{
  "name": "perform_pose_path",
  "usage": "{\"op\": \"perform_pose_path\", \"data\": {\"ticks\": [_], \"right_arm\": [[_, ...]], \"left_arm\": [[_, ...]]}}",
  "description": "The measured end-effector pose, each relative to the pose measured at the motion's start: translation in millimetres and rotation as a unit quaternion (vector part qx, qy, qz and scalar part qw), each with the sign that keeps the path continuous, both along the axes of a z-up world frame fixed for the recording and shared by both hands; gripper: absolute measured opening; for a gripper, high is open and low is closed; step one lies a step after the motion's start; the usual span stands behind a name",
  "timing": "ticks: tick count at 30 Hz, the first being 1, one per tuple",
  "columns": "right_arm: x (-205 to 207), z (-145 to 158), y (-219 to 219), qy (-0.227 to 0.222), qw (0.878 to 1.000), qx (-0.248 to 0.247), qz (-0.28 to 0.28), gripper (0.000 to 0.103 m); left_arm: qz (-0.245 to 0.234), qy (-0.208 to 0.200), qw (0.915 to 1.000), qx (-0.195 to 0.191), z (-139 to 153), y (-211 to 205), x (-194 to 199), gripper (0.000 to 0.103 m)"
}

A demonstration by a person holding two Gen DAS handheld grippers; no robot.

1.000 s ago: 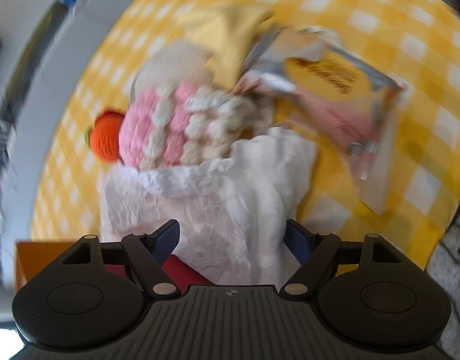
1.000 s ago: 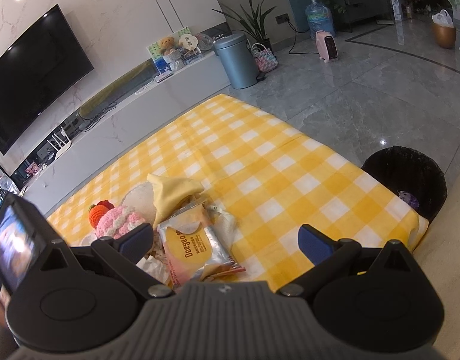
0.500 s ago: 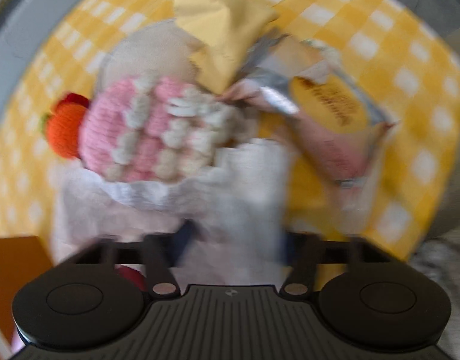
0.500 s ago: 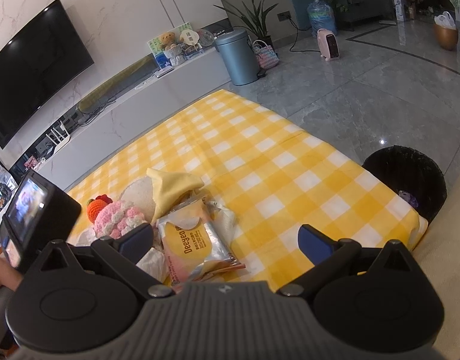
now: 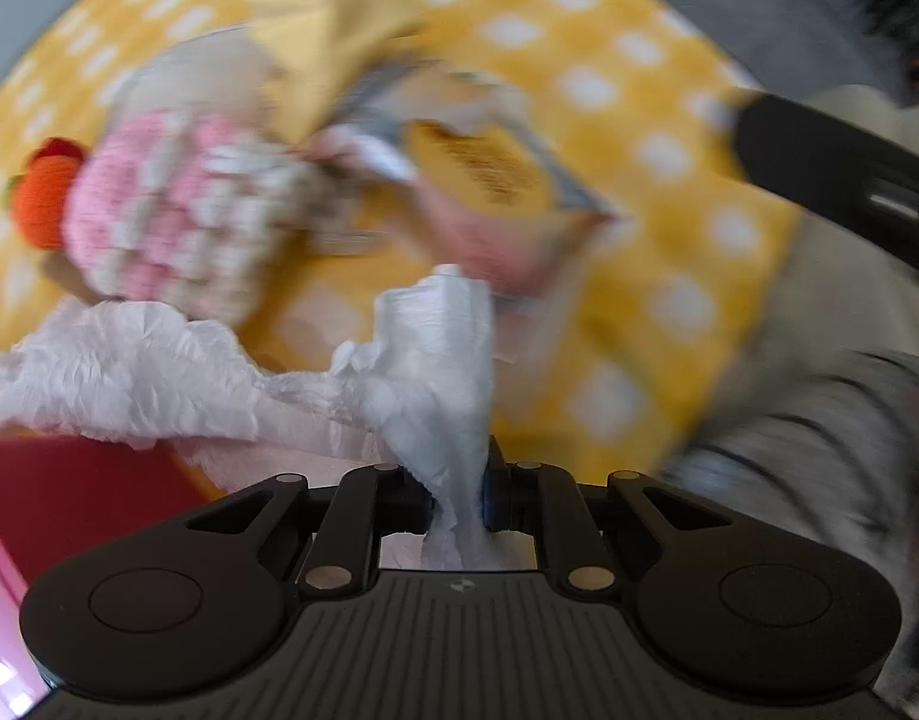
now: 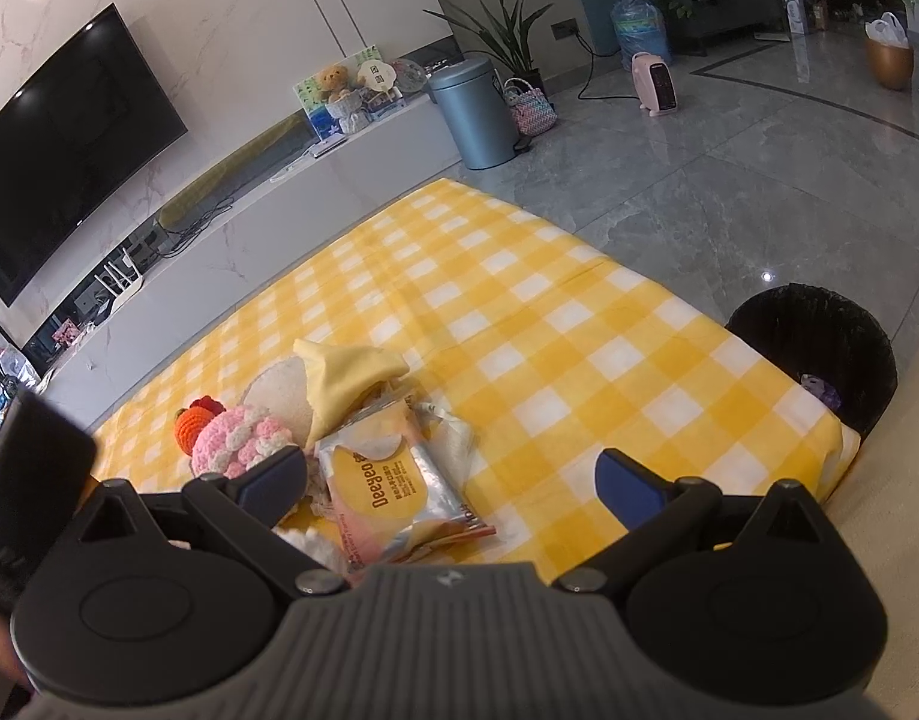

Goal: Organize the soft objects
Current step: 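Lift the white tissue paper up from the pile with the left tool, then grasp the yellow Deeyeo snack bag with the right tool while the left tool holds the tissue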

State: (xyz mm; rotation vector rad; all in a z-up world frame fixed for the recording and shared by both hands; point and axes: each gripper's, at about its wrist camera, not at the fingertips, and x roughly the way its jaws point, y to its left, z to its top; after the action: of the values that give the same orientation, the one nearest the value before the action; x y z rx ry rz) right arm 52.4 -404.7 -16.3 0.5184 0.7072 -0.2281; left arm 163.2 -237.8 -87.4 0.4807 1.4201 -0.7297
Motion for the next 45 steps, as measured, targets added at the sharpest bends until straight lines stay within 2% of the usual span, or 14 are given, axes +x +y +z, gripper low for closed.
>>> {"op": "perform_pose_path", "data": {"ticks": [3,7,10,13,17,22,24,26,30,35,37,39,40,45], "right_arm": [[-0.9,0.0,-1.2,0.000,1.000,0.003,-0.004,0.100],[-1.5,-1.6,-3.4,0.003,1.000,0.007,-0.009,0.100],[-1.2,-1.6,-3.8,0.003,1.000,0.008,-0.009,0.100],[-0.8,-1.6,-3.1,0.006,1.000,0.005,-0.008,0.100],[-0.4,-1.8,-2.2,0.009,1.000,0.002,-0.007,0.100],[0.6,-2.3,-1.7,0.013,1.000,-0.001,-0.008,0.100],[0.8,-2.0,-1.1,0.014,1.000,-0.002,-0.007,0.100],[1.2,-1.8,-0.5,0.015,1.000,-0.003,-0.009,0.100],[1.4,-1.5,0.5,0.017,1.000,-0.006,-0.007,0.100],[1.1,-1.8,-0.3,0.017,1.000,-0.004,-0.008,0.100],[1.8,-2.0,-0.2,0.018,1.000,-0.004,-0.008,0.100],[1.8,-2.6,-0.5,0.018,1.000,-0.003,-0.006,0.100],[1.8,-2.7,-0.7,0.018,1.000,-0.003,-0.007,0.100],[2.0,-3.0,-0.2,0.018,1.000,-0.004,-0.006,0.100]], "left_arm": [[-0.014,-0.009,0.9995,-0.025,14.3,-2.7,-4.9,0.023],[-0.016,-0.078,0.9947,0.065,2.8,-6.6,10.4,0.030],[0.013,-0.085,0.9906,0.106,-12.0,0.7,28.0,0.038],[0.029,-0.073,0.9913,0.106,-14.9,7.0,40.8,0.049],[0.056,-0.076,0.9903,0.102,-13.3,19.2,53.7,0.073],[0.044,-0.080,0.9885,0.121,-21.3,16.7,61.4,0.075],[0.044,-0.072,0.9906,0.108,-17.5,13.7,56.5,0.090],[0.033,-0.062,0.9934,0.091,-14.2,7.5,47.1,0.091],[-0.012,-0.054,0.9926,0.108,-29.3,-0.3,42.3,0.098],[0.030,-0.031,0.9953,0.087,-36.7,5.2,55.5,0.103],[0.035,-0.036,0.9967,0.064,-34.8,9.3,53.9,0.090],[0.017,-0.052,0.9973,0.048,-29.7,11.3,46.2,0.041],[0.007,-0.052,0.9976,0.045,-27.6,10.3,43.1,0.029],[0.034,-0.065,0.9958,0.054,-22.8,6.8,35.4,0.015]]}}
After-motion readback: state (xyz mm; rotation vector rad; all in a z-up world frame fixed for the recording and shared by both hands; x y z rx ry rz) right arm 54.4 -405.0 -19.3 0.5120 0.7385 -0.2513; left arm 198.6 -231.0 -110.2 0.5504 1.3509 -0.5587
